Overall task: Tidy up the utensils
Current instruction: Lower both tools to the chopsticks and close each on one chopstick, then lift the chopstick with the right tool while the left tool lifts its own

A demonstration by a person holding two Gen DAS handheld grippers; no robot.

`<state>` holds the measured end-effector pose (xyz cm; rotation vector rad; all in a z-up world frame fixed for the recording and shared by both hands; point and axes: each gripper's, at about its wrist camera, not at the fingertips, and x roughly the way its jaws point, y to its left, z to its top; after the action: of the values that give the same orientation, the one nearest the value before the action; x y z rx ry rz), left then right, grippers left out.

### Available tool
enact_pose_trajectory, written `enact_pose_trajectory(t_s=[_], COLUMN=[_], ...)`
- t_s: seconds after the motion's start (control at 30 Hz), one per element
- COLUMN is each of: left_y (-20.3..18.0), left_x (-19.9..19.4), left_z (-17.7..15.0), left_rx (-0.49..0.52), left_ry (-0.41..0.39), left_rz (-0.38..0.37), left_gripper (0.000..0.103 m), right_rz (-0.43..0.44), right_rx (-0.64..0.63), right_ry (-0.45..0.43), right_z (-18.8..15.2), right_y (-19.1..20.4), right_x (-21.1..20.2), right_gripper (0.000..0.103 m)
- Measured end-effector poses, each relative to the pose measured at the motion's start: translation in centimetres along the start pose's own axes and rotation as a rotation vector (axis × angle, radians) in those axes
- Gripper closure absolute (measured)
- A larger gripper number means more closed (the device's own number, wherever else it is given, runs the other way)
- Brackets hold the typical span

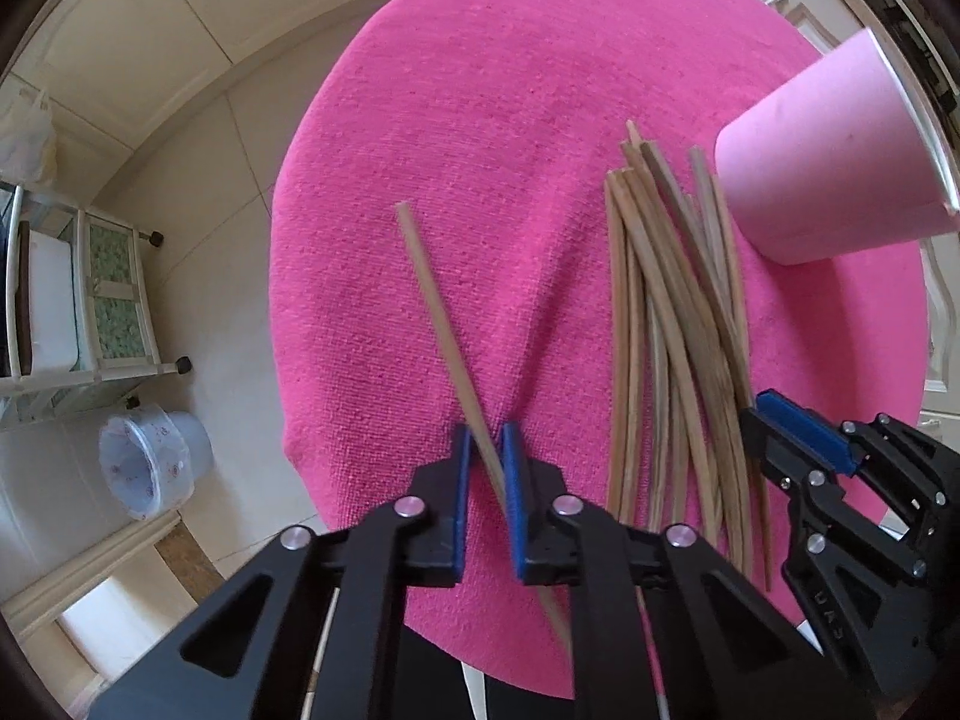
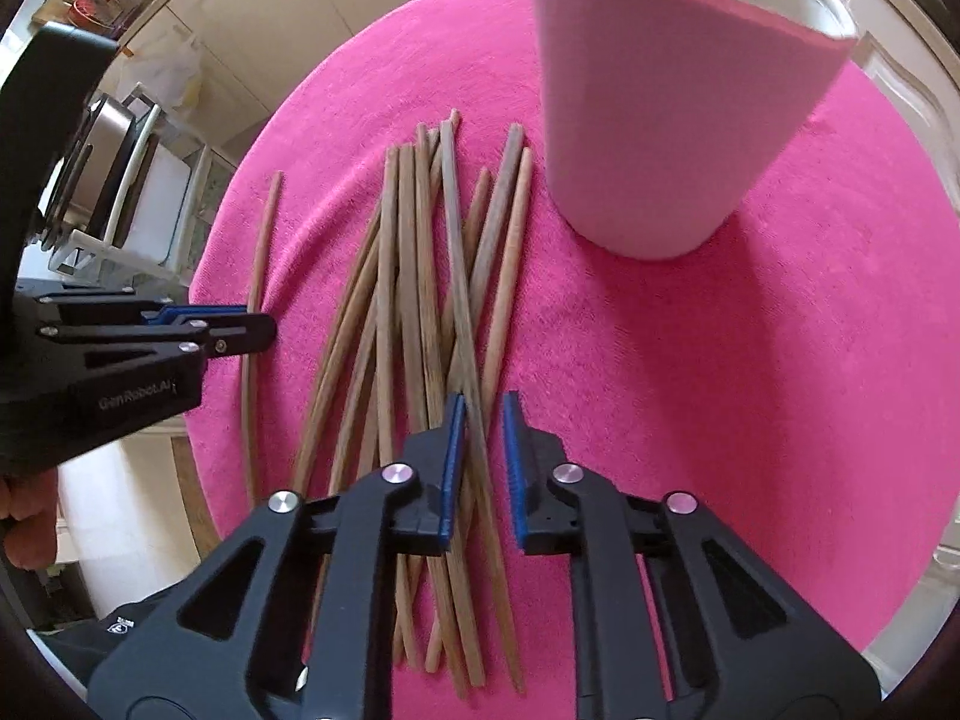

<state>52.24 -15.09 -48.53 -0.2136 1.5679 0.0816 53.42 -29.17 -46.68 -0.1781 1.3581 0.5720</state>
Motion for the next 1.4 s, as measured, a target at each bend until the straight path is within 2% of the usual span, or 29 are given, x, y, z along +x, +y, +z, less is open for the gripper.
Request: enact_pose_trajectory(t_s=[0.1, 0.27, 0.57, 0.73, 0.93, 1.13, 1.23, 1.4], left_y=[0.2, 0.9, 0.1, -1.1, -3.2, -5.7, -7.3, -9.9], left_x=[-0.2, -0.6, -3.4, -6.9, -12.3, -16.6, -18.9, -21.4], left_z=[-0.1, -0.5, -1.1, -1.4, -0.6, 0.9, 2.5, 5.3], left_rx=[-0.013, -0.023, 0.010, 0.064, 0.144, 0.187, 0.199, 0.234], left_ry=[-0.007, -0.031, -0.108, -0.164, -0.258, -0.349, -0.407, -0.517], left_rz=[-0.013, -0.047, -0.157, -0.204, -0.263, -0.336, -0.388, -0.409], left_gripper=[0.098, 0.098, 0.098, 0.098, 0.098, 0.098, 0.098, 0.098], right_rz=[0.002, 0.023, 0.087, 0.134, 0.229, 0.285, 0.299, 0.269], right_rx=[-0.003, 0.017, 0.037, 0.016, 0.023, 0.080, 0.121, 0.177], right_ry=[0.003, -0.002, -0.037, -0.116, -0.257, -0.401, -0.474, -0.598], right_z=[0.4, 0.0, -1.7, -1.9, -0.8, 0.7, 1.8, 4.7], right_y=[0.3, -0.4, -2.1, -2.2, -2.2, -3.5, -4.6, -6.7], right_x=[0.1, -0.8, -3.8, -7.0, -12.1, -16.5, -17.8, -19.0], right_gripper=[0.097, 0.097, 0.097, 0.097, 0.097, 0.097, 0.097, 0.097])
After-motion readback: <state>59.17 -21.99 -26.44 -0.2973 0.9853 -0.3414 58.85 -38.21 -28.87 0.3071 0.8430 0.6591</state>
